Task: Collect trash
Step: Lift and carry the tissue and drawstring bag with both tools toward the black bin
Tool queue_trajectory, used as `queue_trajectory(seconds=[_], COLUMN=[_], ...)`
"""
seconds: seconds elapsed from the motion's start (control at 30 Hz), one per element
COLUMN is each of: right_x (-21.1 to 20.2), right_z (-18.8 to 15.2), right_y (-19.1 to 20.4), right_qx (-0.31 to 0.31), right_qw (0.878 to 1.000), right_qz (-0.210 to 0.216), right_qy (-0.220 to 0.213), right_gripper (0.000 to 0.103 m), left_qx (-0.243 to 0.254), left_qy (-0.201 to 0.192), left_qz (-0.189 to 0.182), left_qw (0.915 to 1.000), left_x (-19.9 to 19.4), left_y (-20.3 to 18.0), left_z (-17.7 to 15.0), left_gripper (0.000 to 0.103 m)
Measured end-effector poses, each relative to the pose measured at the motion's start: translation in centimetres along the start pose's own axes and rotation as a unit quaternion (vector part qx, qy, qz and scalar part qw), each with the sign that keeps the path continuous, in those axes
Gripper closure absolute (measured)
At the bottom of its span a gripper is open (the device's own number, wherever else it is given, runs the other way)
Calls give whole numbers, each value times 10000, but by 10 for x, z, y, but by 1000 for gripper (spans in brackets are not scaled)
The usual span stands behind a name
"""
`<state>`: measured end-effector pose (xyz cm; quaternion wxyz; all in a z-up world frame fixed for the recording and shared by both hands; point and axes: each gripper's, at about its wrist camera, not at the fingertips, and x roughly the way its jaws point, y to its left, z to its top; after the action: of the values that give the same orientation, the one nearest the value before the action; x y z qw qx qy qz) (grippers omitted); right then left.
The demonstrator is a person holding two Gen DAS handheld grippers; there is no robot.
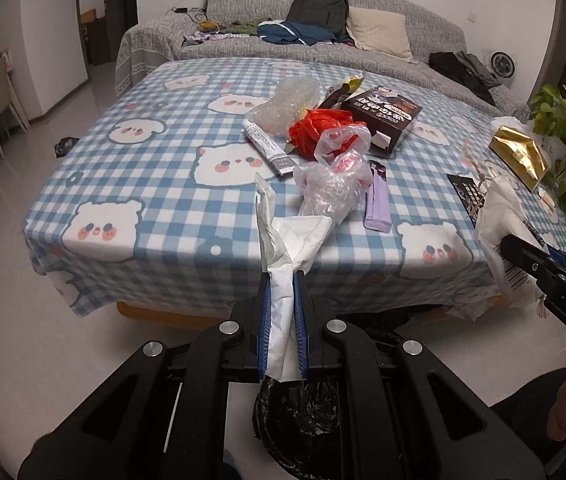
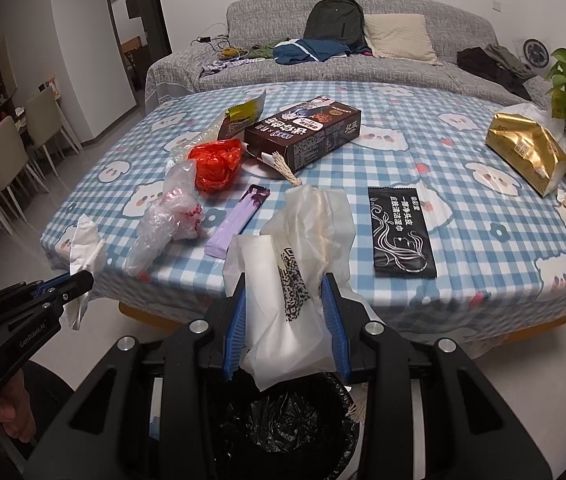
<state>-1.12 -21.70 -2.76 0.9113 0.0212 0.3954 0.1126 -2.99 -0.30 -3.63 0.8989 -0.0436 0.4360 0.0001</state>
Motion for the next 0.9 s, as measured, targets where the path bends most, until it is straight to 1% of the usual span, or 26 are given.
queue_trajectory(seconds=[0.27, 0.47, 0.9], right_x=[-11, -11, -1], right_z=[-21, -40, -66], right_y=[4, 7, 15], right_qx=[17, 36, 64], right_qw=[10000, 10000, 9995], right_qz=[-19, -9, -8], right_qy=[-8, 90, 314], right_gripper=[69, 69, 69], left_qx=[25, 18, 3], left_qy=[36, 94, 371], left_qz=[-47, -41, -53], left_qw=[10000, 9999, 9993], left_x=[-9, -10, 11], left_y=[-3, -5, -2], left_z=[-28, -43, -69], left_gripper=[93, 93, 93])
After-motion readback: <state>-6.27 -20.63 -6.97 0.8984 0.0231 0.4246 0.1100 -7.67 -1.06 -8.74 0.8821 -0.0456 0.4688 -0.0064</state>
